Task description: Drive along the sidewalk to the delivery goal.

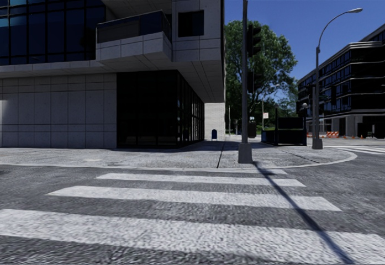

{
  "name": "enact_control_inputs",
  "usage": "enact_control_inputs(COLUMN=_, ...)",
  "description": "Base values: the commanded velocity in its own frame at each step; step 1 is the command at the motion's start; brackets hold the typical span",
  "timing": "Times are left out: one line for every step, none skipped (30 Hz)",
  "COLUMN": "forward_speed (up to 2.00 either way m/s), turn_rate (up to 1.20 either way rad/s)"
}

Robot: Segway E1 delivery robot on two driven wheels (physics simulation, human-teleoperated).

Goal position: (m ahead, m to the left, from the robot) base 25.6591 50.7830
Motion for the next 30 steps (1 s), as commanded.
enact_control_inputs(forward_speed=1.98, turn_rate=0.00)
enact_control_inputs(forward_speed=1.98, turn_rate=0.00)
enact_control_inputs(forward_speed=1.98, turn_rate=0.00)
enact_control_inputs(forward_speed=1.98, turn_rate=0.00)
enact_control_inputs(forward_speed=1.98, turn_rate=0.00)
enact_control_inputs(forward_speed=1.98, turn_rate=0.00)
enact_control_inputs(forward_speed=1.98, turn_rate=0.00)
enact_control_inputs(forward_speed=1.98, turn_rate=0.00)
enact_control_inputs(forward_speed=1.98, turn_rate=0.00)
enact_control_inputs(forward_speed=1.98, turn_rate=0.00)
enact_control_inputs(forward_speed=1.98, turn_rate=0.00)
enact_control_inputs(forward_speed=1.98, turn_rate=0.00)
enact_control_inputs(forward_speed=1.98, turn_rate=0.00)
enact_control_inputs(forward_speed=1.98, turn_rate=0.00)
enact_control_inputs(forward_speed=1.98, turn_rate=0.00)
enact_control_inputs(forward_speed=1.98, turn_rate=0.00)
enact_control_inputs(forward_speed=1.98, turn_rate=0.00)
enact_control_inputs(forward_speed=1.98, turn_rate=0.00)
enact_control_inputs(forward_speed=1.98, turn_rate=0.00)
enact_control_inputs(forward_speed=1.98, turn_rate=0.00)
enact_control_inputs(forward_speed=1.98, turn_rate=0.00)
enact_control_inputs(forward_speed=1.98, turn_rate=0.00)
enact_control_inputs(forward_speed=1.98, turn_rate=0.00)
enact_control_inputs(forward_speed=1.98, turn_rate=0.00)
enact_control_inputs(forward_speed=1.98, turn_rate=0.00)
enact_control_inputs(forward_speed=1.98, turn_rate=0.00)
enact_control_inputs(forward_speed=1.98, turn_rate=0.00)
enact_control_inputs(forward_speed=1.98, turn_rate=0.00)
enact_control_inputs(forward_speed=1.98, turn_rate=0.00)
enact_control_inputs(forward_speed=1.98, turn_rate=0.00)
